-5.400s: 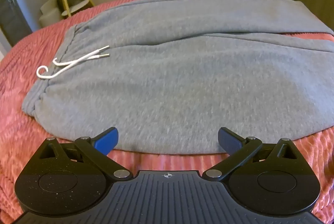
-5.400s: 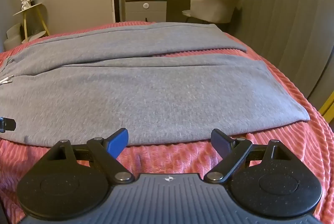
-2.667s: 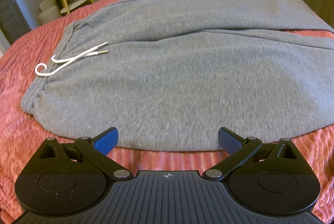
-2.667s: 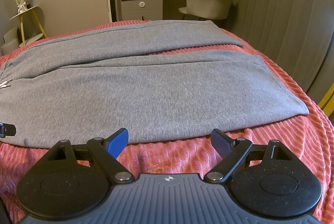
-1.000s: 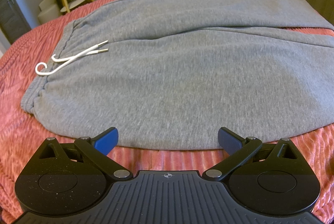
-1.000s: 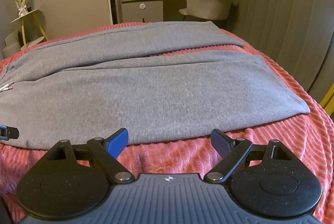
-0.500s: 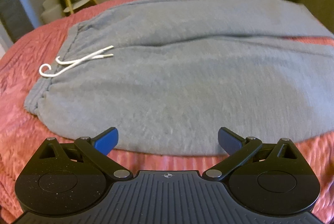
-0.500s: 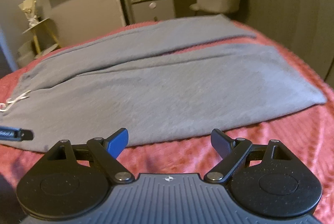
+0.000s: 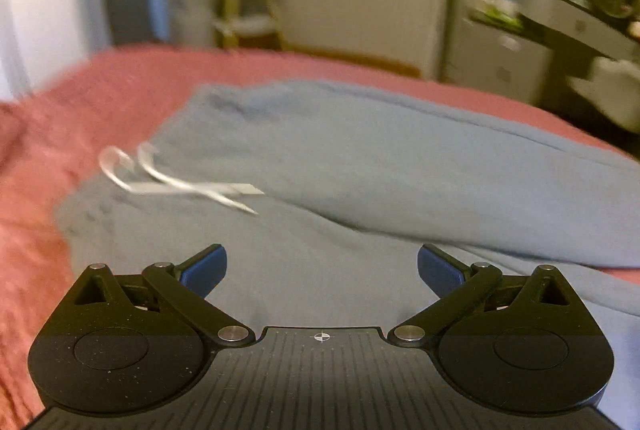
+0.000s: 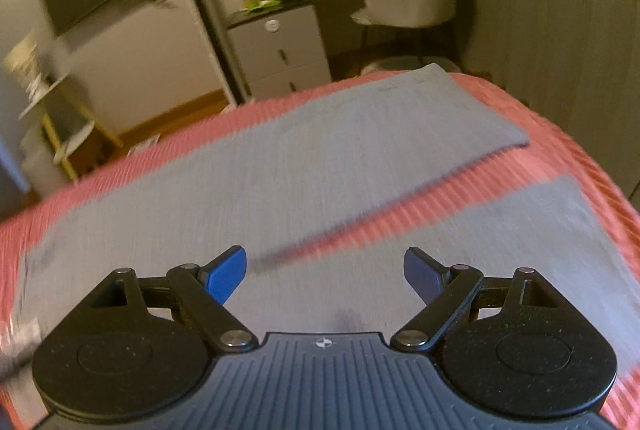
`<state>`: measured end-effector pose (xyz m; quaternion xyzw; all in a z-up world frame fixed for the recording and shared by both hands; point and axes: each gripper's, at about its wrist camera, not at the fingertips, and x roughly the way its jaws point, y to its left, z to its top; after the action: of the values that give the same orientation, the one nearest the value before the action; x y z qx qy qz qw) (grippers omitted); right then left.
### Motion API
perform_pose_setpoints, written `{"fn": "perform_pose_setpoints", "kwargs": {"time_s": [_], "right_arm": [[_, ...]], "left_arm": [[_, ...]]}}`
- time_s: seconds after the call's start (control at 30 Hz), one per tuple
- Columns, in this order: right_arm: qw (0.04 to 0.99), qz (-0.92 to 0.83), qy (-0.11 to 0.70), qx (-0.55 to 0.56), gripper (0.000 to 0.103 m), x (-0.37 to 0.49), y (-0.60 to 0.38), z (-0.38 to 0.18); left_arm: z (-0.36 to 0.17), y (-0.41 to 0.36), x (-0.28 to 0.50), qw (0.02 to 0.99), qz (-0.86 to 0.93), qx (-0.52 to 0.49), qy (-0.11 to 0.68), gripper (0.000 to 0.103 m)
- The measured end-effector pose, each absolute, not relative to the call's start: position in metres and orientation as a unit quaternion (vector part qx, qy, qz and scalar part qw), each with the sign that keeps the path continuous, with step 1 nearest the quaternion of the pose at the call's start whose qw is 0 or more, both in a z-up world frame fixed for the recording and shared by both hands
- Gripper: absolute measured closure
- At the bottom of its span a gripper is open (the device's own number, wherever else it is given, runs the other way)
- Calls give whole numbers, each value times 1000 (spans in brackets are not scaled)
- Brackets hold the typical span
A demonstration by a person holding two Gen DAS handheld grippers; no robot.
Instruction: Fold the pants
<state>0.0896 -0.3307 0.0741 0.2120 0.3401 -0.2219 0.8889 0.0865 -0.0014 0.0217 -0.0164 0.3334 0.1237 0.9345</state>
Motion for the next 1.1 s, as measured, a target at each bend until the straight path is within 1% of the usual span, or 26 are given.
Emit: {"fn": "perform_pose_setpoints", "kwargs": {"time_s": [0.07,0.1,0.17,0.23,0.37,0.4,0.43,0.47,0.6,0.7,0.77,0.8,0.87,0.9,1.0,1.1], "right_arm": [[879,-236,339,238,17,133,-352,73],[873,-242,340,251,17,157,-363,71],[863,-259,344,264,17,203,-380,65],[855,-268,341,284,17,247,-396,54],[827,-295,360,315,18,318,-420,26],[821,-303,363,320,20,331,-426,18],[815,-311,367,323,27,343,-430,11],[809,-316,371,328,29,353,-434,4],[791,-329,375,353,35,393,-448,-22],[786,-352,380,336,35,413,-449,-35],[779,-374,398,309,49,420,-445,-45],[778,-386,401,292,70,418,-441,-46],[781,-398,404,262,91,414,-436,-46],[792,-383,397,262,98,405,-436,-43],[820,-332,359,299,99,354,-438,-30],[850,-282,317,312,99,272,-420,-11]], "left_arm": [[3,9,83,944,164,10,285,0],[-2,15,88,942,175,4,288,0],[-7,27,101,935,174,-39,306,0],[-14,31,108,937,163,-68,301,0],[-25,17,122,941,146,-21,305,0],[-28,12,123,941,142,-9,307,0],[-32,8,125,941,137,3,309,0],[-36,4,127,940,130,14,315,0],[-48,-4,133,932,109,38,342,0],[-54,-7,135,930,112,47,347,0],[-56,-8,134,930,113,47,346,0],[-57,-8,135,930,114,47,348,0],[-58,-8,135,929,115,52,347,0],[-58,-9,134,930,116,55,343,0],[-55,-10,130,932,130,71,332,0],[-49,-7,127,934,149,76,317,0]]}}
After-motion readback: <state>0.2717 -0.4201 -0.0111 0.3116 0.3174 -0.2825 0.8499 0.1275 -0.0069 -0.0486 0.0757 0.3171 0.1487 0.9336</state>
